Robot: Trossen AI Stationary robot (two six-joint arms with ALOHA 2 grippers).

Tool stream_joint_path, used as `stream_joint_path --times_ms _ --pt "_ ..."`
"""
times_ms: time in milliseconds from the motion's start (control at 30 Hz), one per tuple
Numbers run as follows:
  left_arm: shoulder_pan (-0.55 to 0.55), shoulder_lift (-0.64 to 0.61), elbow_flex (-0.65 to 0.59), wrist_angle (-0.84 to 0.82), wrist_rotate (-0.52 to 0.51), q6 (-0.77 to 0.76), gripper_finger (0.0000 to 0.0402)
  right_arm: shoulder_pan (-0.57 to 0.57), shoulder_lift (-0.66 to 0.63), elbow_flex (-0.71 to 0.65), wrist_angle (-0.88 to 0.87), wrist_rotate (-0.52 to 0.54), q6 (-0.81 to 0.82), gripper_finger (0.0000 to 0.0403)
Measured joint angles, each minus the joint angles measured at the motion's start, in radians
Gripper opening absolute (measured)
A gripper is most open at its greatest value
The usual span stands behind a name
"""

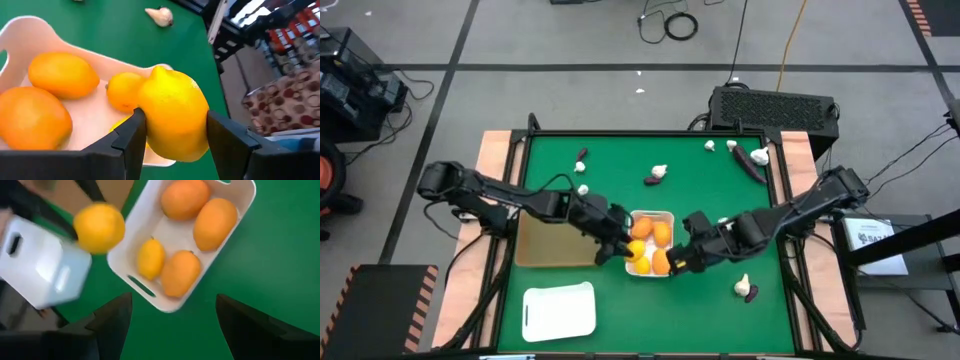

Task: Sort produce into baskets
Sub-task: Put the yellow lemon into the top white bin

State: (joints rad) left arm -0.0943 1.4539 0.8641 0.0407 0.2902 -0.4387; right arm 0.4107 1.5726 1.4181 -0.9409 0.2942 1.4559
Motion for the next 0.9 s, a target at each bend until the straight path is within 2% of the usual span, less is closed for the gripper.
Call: stream_joint_path --times_ms 133,233,433,500,600,800,900 --pt "-0.036 0.015 0.03 -0.004 -0.173 -0.055 0.0185 0.026 -0.006 -0.001 -0.075 0.004 -0.112 0.0276" --pt "-0.046 0.019 0.041 -0.001 -0.267 -0.108 0.0185 0.046 -0.026 -0.001 -0.098 -0.005 -0.201 0.0276" --pt "-0.066 0.02 0.041 -0.116 -0.338 -0.209 0.0185 0.102 -0.075 -0.001 -0.101 0.012 -0.39 0.0276" --pt "-0.076 0.02 0.041 -0.155 -0.387 -0.212 0.0185 0.108 -0.092 -0.001 -0.105 0.022 -0.426 0.0276" --pt "-0.08 0.02 0.041 -0.131 -0.457 -0.234 0.0185 0.108 -0.114 -0.001 -0.108 0.023 -0.438 0.0276" --pt "-0.081 0.02 0.041 -0.048 -0.448 -0.153 0.0185 0.107 -0.119 -0.001 -0.108 0.124 -0.381 0.0276" --pt "-0.091 0.02 0.04 -0.047 -0.448 -0.075 0.0188 0.099 -0.114 -0.001 -0.108 0.124 -0.343 0.0276"
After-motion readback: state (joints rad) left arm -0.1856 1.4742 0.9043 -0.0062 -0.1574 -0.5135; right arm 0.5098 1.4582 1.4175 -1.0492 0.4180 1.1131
